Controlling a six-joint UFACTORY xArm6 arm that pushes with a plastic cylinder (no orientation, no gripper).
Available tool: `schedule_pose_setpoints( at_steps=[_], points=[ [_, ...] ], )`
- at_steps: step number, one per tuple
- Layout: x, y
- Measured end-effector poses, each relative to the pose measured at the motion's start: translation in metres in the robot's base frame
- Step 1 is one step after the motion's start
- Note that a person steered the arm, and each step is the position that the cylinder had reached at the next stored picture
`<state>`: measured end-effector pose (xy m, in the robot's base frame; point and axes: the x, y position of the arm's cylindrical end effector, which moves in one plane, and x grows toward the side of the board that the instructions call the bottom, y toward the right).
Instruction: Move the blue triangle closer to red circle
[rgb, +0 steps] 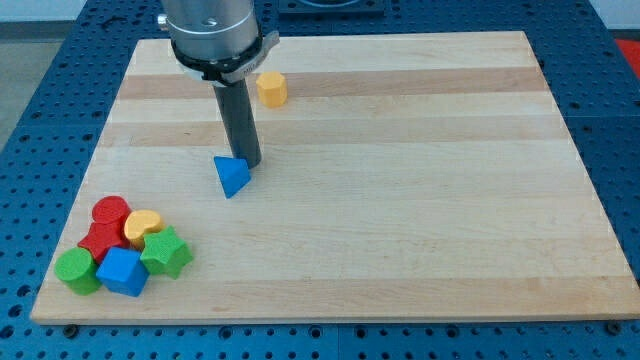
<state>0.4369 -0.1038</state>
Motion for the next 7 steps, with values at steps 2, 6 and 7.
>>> schedule_pose_setpoints(
  at_steps=[2, 6, 7],
  points=[
    [0.031, -0.042],
    [0.076, -0.022],
    [0.071, -0.046]
  ],
)
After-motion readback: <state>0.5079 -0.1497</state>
